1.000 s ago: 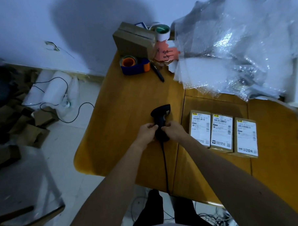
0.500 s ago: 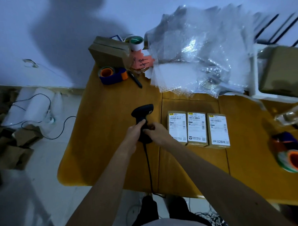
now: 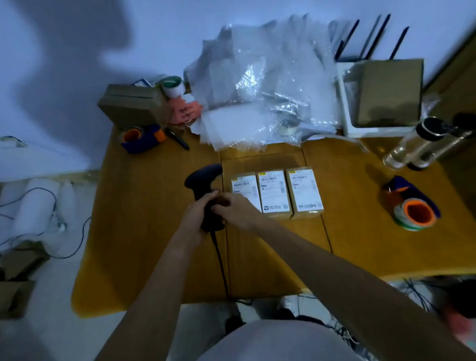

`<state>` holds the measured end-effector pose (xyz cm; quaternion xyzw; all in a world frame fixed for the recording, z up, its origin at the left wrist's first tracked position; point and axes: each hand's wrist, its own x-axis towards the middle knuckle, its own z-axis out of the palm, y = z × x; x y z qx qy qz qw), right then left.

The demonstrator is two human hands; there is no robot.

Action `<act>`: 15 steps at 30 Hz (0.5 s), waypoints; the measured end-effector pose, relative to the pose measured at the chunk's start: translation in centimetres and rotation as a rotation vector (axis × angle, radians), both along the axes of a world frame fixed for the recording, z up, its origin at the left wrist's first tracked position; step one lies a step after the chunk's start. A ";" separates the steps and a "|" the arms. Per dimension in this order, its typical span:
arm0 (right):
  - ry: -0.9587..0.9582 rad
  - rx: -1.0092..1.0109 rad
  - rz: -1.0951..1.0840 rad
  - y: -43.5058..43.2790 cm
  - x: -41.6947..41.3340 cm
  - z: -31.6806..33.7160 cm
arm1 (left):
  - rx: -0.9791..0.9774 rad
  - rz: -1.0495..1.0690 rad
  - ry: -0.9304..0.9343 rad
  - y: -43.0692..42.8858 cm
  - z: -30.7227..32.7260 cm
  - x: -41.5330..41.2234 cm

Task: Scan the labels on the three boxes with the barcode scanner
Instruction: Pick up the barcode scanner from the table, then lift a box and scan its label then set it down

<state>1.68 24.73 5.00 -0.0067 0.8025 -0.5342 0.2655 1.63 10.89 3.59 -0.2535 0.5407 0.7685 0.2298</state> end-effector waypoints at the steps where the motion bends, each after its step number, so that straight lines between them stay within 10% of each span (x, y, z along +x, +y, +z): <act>1: 0.013 0.027 0.014 0.3 0.2 0.2 | -0.017 -0.012 0.005 0.3 0.0 0.3; 15: 0.141 0.254 -0.022 4.1 0.6 -2.2 | -0.170 -0.029 0.000 1.0 -0.6 1.5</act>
